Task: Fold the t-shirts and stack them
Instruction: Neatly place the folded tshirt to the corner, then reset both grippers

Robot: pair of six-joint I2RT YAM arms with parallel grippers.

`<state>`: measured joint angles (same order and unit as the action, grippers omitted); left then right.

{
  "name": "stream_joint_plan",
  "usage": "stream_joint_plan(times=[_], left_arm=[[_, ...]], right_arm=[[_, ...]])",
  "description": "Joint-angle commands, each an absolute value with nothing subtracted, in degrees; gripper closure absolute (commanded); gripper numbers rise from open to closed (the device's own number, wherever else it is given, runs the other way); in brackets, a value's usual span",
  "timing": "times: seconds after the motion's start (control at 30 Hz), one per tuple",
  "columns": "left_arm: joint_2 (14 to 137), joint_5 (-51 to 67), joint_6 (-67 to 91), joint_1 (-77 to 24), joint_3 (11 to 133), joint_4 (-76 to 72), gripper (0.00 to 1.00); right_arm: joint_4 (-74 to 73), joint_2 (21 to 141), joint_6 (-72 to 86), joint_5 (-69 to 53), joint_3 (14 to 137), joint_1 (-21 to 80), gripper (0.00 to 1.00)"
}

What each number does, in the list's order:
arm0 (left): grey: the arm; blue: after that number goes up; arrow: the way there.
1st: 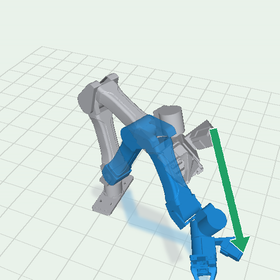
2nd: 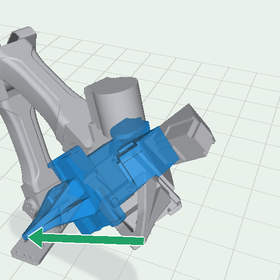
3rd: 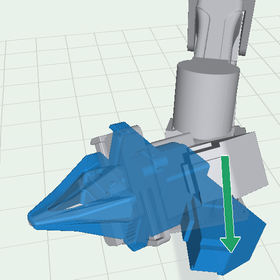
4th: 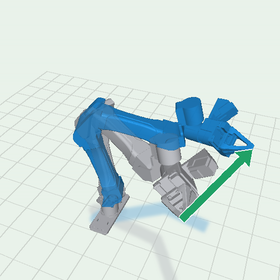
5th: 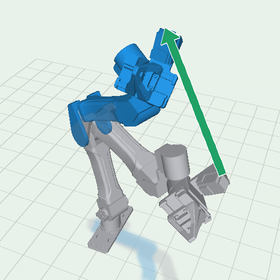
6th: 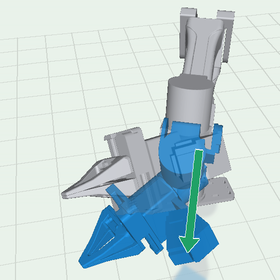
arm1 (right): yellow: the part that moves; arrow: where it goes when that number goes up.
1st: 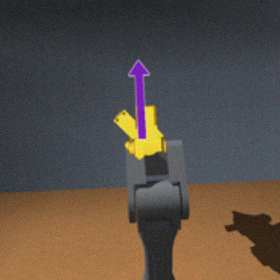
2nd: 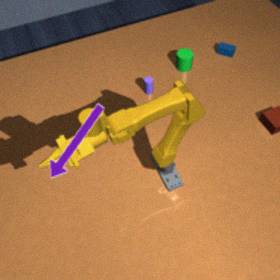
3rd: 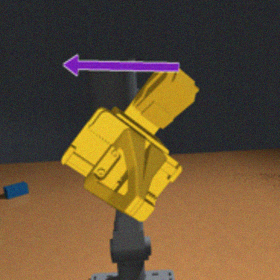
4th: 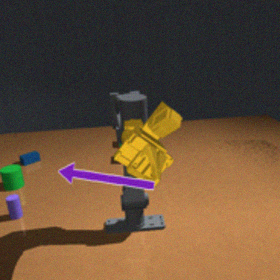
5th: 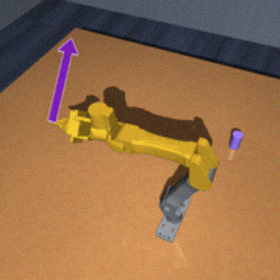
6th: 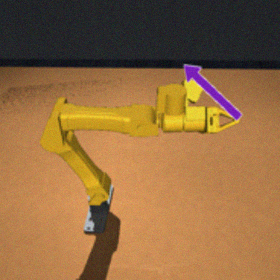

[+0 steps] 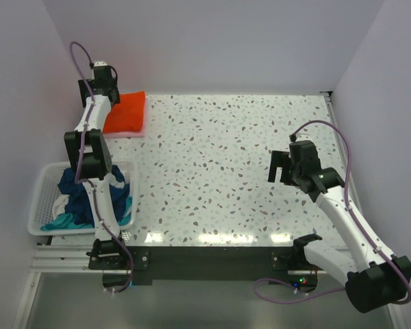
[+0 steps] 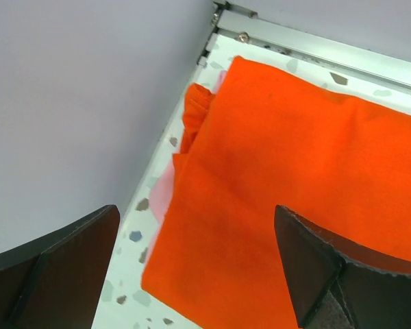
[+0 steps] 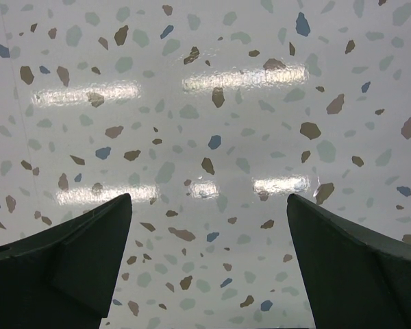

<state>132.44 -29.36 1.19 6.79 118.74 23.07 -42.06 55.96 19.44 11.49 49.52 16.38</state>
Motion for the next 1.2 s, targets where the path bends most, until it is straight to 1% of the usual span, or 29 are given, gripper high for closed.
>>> stream_joint_plan(times=[0.0, 0.07, 0.17, 0.3, 0.33, 0.4, 0.43, 0.53, 0.57, 0.63, 0.67, 0.7, 0.73, 0.77, 0.83, 0.97, 1.03, 1.17], left_arm=[[128.3, -25.4, 6.7, 7.2, 123.5, 27.5, 0.00], [127.4, -20.3, 9.6, 7.2, 125.6, 29.5, 0.00], [122.0, -14.3, 14.4, 6.9, 124.6, 30.7, 0.00], [115.8, -14.3, 17.5, 4.1, 122.0, 30.3, 0.00], [114.5, -15.0, 18.1, 2.0, 121.1, 30.3, 0.00], [110.4, -16.2, 20.8, 0.4, 116.6, 30.5, 0.00], [108.8, -16.6, 22.0, -3.1, 111.8, 30.4, 0.00], [101.4, -16.9, 26.2, -8.3, 102.3, 27.3, 0.00], [97.2, -16.3, 27.7, -9.5, 95.5, 26.1, 0.00], [92.8, -16.5, 29.2, -13.3, 88.6, 23.4, 0.00], [88.6, -17.7, 30.7, -14.8, 82.2, 22.0, 0.00], [86.4, -18.6, 31.5, -16.2, 78.9, 21.2, 0.00], [84.3, -19.9, 32.6, -19.0, 71.9, 20.1, 0.00], [80.5, -20.5, 33.6, -20.2, 68.4, 17.1, 0.00], [76.8, -19.3, 35.8, -23.1, 61.4, 16.3, 0.00], [73.6, -21.7, 41.5, -29.2, 54.6, 20.2, 0.00], [72.4, -23.7, 43.0, -33.7, 51.4, 20.5, 0.00], [71.7, -26.9, 47.0, -38.9, 49.0, 23.6, 0.00]], right_arm=[[-41.2, 54.8, 19.7, 12.7, 51.1, 16.3, 0.01], [-41.3, 54.4, 19.6, 12.5, 51.3, 16.3, 0.01], [-41.3, 54.1, 19.6, 12.2, 51.7, 16.3, 0.01], [-41.3, 53.5, 20.6, 11.0, 52.2, 16.3, 0.01], [-41.2, 53.4, 20.8, 10.6, 52.3, 16.3, 0.01], [-41.1, 52.5, 22.4, 10.3, 52.0, 16.3, 0.01], [-41.6, 52.2, 22.8, 10.4, 51.9, 16.3, 0.01], [-42.4, 52.0, 23.4, 10.2, 52.7, 16.3, 0.01], [-42.7, 52.0, 23.6, 10.0, 53.1, 16.3, 0.01], [-42.5, 51.6, 23.5, 8.6, 53.0, 16.3, 0.01], [-42.0, 51.5, 23.5, 8.1, 52.7, 16.3, 0.01], [-41.9, 51.4, 23.4, 6.9, 52.5, 16.3, 0.01], [-41.7, 51.3, 23.4, 5.9, 52.1, 16.3, 0.01], [-41.3, 51.4, 23.3, 5.1, 51.5, 16.3, 0.01], [-40.9, 51.5, 23.5, 4.3, 50.9, 16.3, 0.01], [-39.4, 51.0, 23.8, 4.0, 48.1, 16.3, 0.01], [-38.5, 50.7, 23.8, 4.0, 47.1, 16.3, 0.01], [-36.9, 50.9, 22.9, 2.6, 45.2, 16.3, 0.01]])
